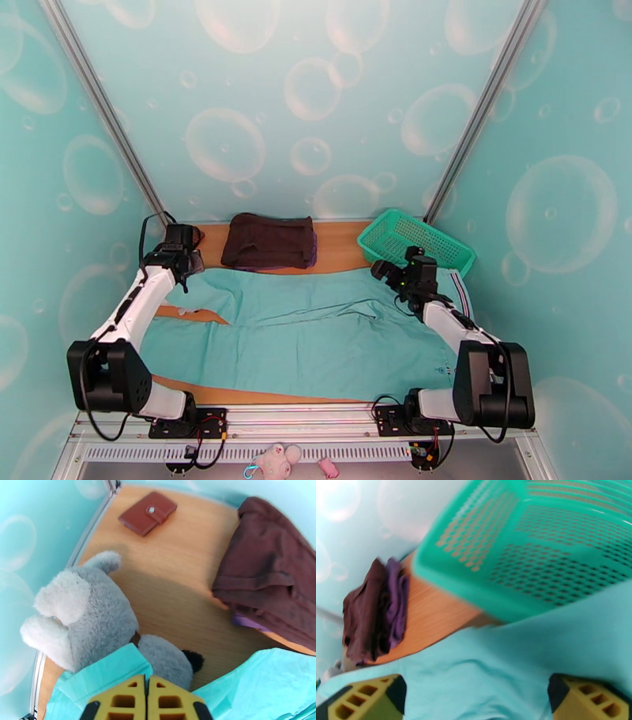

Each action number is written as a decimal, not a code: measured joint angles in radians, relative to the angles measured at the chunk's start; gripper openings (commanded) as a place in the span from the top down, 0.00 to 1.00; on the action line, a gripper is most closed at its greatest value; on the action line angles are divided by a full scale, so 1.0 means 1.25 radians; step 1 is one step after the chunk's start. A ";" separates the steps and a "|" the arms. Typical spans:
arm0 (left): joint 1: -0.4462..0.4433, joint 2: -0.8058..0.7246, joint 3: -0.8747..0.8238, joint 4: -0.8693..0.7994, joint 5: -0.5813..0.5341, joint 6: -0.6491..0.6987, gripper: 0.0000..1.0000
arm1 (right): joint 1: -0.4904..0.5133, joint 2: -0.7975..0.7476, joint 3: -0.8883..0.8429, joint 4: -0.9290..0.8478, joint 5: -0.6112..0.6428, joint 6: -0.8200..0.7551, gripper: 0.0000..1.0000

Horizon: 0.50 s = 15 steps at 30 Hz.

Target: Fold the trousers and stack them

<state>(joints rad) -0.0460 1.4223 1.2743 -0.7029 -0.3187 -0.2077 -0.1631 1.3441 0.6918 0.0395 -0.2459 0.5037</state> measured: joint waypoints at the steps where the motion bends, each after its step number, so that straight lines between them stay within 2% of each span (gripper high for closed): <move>1: -0.001 -0.034 0.000 0.000 -0.007 -0.003 1.00 | -0.023 -0.016 -0.006 -0.012 0.001 0.008 0.01; 7: 0.001 -0.175 -0.008 0.035 -0.038 -0.002 1.00 | -0.098 -0.075 -0.014 -0.050 0.012 0.028 0.01; 10: 0.001 -0.175 -0.033 0.063 -0.033 0.000 1.00 | -0.137 -0.084 -0.008 -0.053 0.000 0.028 0.01; 15: 0.011 -0.139 -0.074 0.072 -0.007 0.007 1.00 | -0.156 -0.076 0.038 -0.060 -0.008 0.028 0.01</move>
<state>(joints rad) -0.0326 1.2491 1.1812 -0.6125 -0.3279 -0.1993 -0.3580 1.2495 0.7387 -0.0349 -0.2558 0.5388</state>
